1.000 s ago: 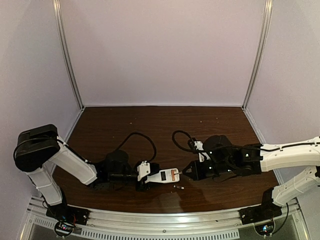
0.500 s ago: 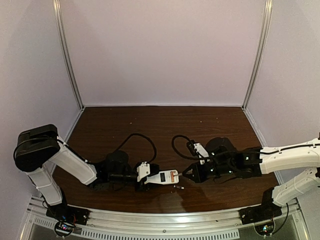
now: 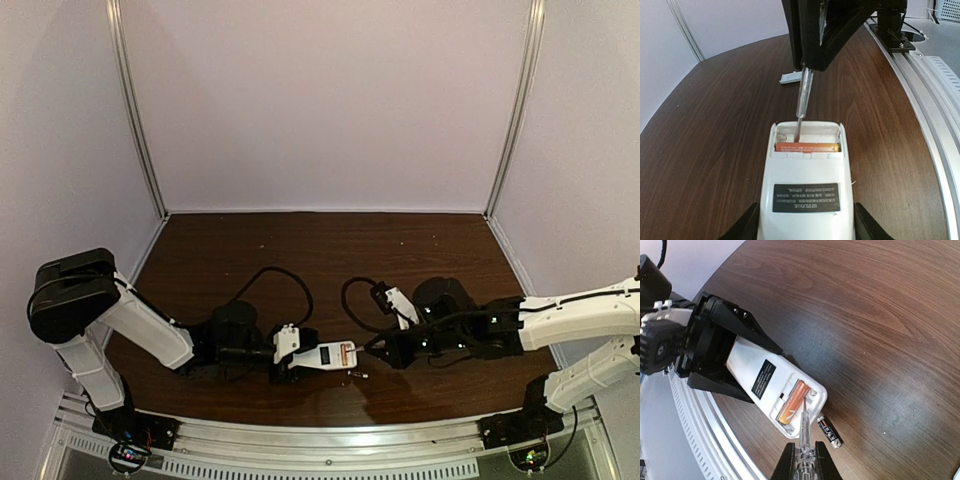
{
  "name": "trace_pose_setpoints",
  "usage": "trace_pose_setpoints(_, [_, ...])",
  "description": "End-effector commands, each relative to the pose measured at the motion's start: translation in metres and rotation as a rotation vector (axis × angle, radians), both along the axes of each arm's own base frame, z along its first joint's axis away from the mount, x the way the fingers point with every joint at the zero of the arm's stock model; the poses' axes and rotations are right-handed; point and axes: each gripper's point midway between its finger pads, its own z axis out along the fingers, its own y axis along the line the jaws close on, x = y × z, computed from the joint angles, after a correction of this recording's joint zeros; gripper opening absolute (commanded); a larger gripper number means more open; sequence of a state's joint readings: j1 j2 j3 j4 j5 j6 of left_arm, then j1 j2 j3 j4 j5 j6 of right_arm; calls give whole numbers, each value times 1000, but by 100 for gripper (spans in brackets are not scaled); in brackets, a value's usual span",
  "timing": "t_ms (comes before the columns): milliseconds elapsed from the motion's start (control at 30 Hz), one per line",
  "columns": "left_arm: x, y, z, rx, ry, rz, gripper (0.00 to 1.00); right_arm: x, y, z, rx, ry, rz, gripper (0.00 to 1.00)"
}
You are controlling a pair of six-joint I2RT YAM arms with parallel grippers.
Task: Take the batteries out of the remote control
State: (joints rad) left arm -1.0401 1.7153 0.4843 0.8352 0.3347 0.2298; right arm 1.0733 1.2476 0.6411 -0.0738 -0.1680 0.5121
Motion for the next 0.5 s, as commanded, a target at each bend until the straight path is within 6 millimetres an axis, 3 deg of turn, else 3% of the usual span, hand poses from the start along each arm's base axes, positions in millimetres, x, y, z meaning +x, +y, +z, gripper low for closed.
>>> trace_pose_setpoints(0, [-1, -15, 34, -113, -61, -39, 0, 20, -12, -12, -16, 86, -178, 0])
trace_pose_setpoints(100, [4, -15, 33, -110, -66, -13, 0, 25, -14, -20, 8, 180, -268, 0])
trace_pose_setpoints(267, [4, -15, 32, -105, -63, -12, 0, 20, 4, -21, 77, 259, -235, 0])
trace_pose_setpoints(467, [5, -15, 31, -98, -63, -11, 0, 31, -7, -19, 48, 215, -289, 0])
